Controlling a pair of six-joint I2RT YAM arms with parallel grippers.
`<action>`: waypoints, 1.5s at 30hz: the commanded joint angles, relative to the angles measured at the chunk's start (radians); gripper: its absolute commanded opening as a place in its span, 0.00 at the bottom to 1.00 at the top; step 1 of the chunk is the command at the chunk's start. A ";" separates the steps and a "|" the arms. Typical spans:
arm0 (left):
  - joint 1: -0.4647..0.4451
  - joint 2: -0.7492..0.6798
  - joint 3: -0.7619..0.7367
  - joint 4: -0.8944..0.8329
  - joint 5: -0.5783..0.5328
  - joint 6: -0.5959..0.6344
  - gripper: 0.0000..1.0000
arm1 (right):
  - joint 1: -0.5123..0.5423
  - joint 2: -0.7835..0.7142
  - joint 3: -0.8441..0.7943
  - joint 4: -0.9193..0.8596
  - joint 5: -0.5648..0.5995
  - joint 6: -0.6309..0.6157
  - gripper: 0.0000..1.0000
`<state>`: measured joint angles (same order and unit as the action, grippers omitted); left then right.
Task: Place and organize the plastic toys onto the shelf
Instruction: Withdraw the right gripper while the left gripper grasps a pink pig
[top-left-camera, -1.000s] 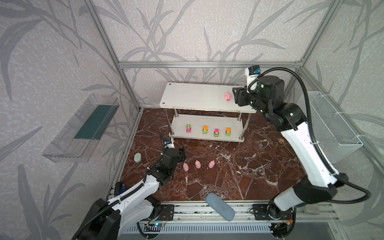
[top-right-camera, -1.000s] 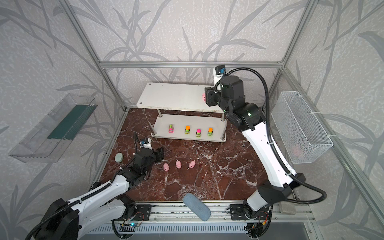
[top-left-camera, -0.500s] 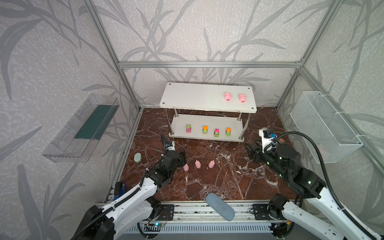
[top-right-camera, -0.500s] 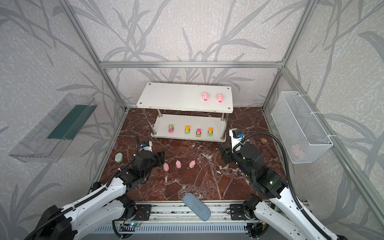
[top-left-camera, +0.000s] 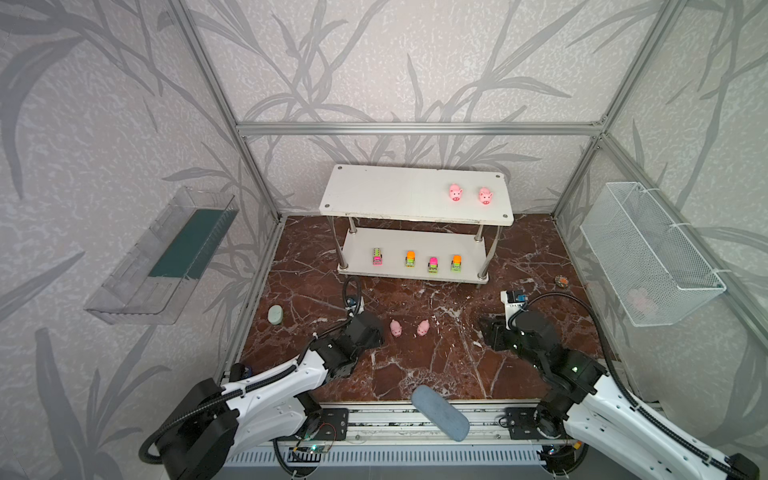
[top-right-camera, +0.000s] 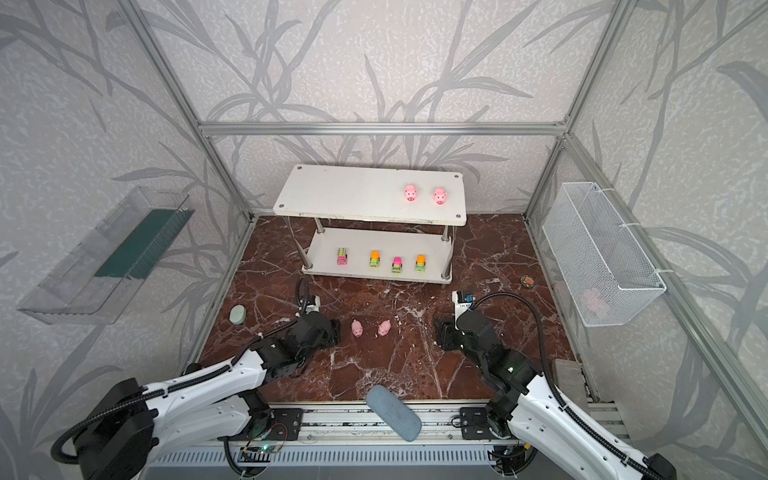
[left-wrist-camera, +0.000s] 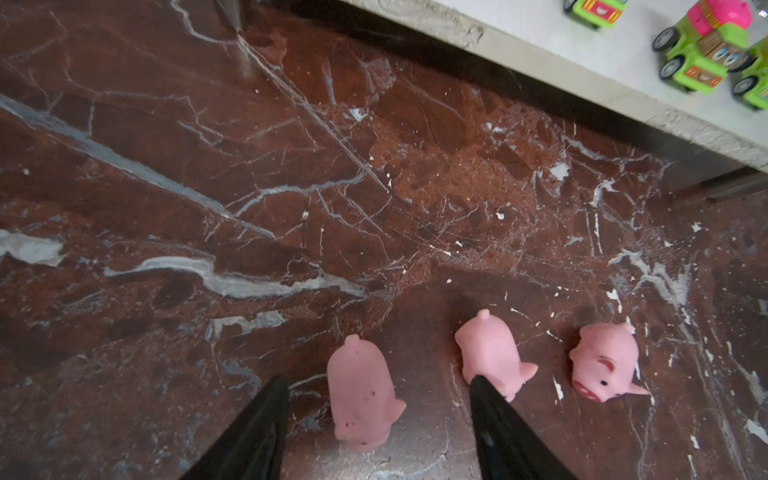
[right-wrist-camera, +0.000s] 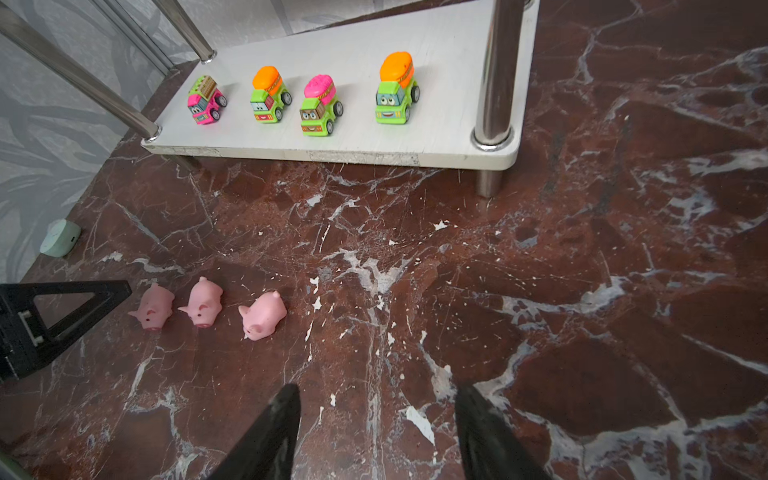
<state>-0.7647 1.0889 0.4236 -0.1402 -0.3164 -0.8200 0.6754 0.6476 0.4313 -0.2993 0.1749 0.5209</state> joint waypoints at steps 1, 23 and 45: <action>-0.008 0.059 0.047 -0.044 -0.014 -0.075 0.68 | 0.003 0.021 -0.016 0.092 -0.015 0.021 0.60; -0.022 0.275 0.119 -0.065 -0.041 -0.166 0.54 | -0.050 0.109 -0.097 0.190 -0.067 0.030 0.60; -0.024 0.052 0.296 -0.353 -0.029 -0.038 0.28 | -0.102 0.202 -0.082 0.229 -0.114 0.036 0.58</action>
<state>-0.7856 1.2041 0.6460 -0.3607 -0.3355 -0.9073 0.5793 0.8444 0.3443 -0.0822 0.0685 0.5571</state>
